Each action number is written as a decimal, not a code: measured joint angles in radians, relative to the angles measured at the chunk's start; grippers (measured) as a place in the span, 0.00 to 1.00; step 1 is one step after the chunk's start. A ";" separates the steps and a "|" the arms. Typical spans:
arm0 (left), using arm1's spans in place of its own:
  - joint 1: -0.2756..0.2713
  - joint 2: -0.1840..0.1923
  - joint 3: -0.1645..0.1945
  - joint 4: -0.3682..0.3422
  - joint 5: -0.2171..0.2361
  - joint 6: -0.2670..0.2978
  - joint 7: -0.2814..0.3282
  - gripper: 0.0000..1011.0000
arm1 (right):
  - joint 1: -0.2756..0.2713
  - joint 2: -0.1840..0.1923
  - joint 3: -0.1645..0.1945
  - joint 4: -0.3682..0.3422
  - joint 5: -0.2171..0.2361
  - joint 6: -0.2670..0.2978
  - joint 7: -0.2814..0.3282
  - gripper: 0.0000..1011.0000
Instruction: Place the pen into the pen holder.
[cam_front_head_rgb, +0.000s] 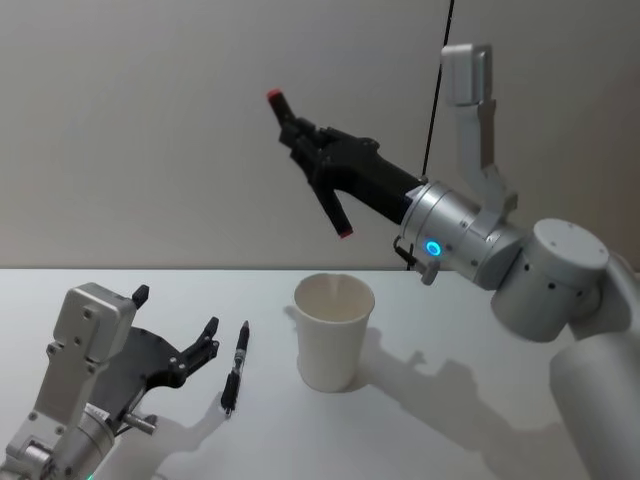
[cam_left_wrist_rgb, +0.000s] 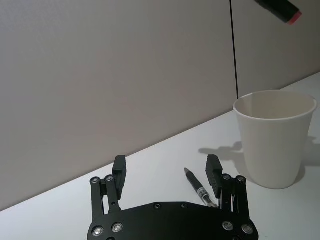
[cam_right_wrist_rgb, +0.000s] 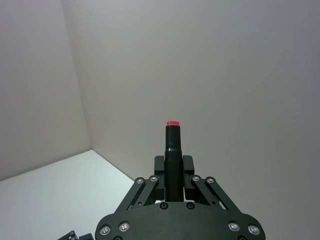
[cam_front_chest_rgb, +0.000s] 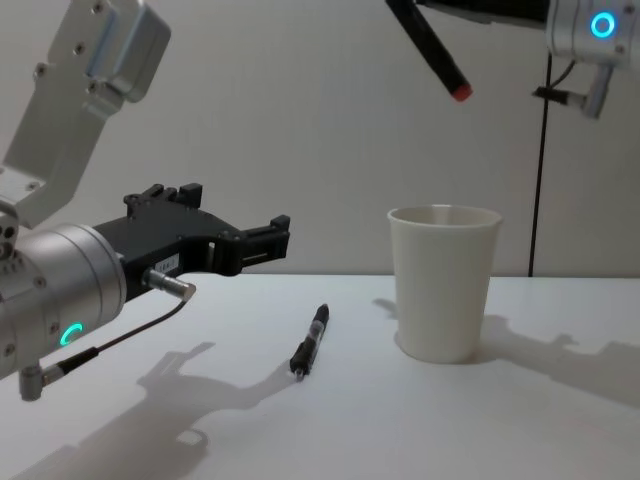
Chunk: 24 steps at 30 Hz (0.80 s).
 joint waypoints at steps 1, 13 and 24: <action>0.000 0.000 0.000 0.000 0.000 0.000 0.000 0.99 | 0.000 0.001 -0.004 0.004 -0.004 -0.016 0.008 0.20; 0.000 0.000 0.000 0.000 0.000 0.000 0.000 0.99 | 0.010 0.014 -0.083 0.079 -0.086 -0.188 0.055 0.20; 0.000 0.000 0.000 0.000 0.000 0.000 0.000 0.99 | 0.015 0.012 -0.125 0.136 -0.148 -0.228 0.009 0.20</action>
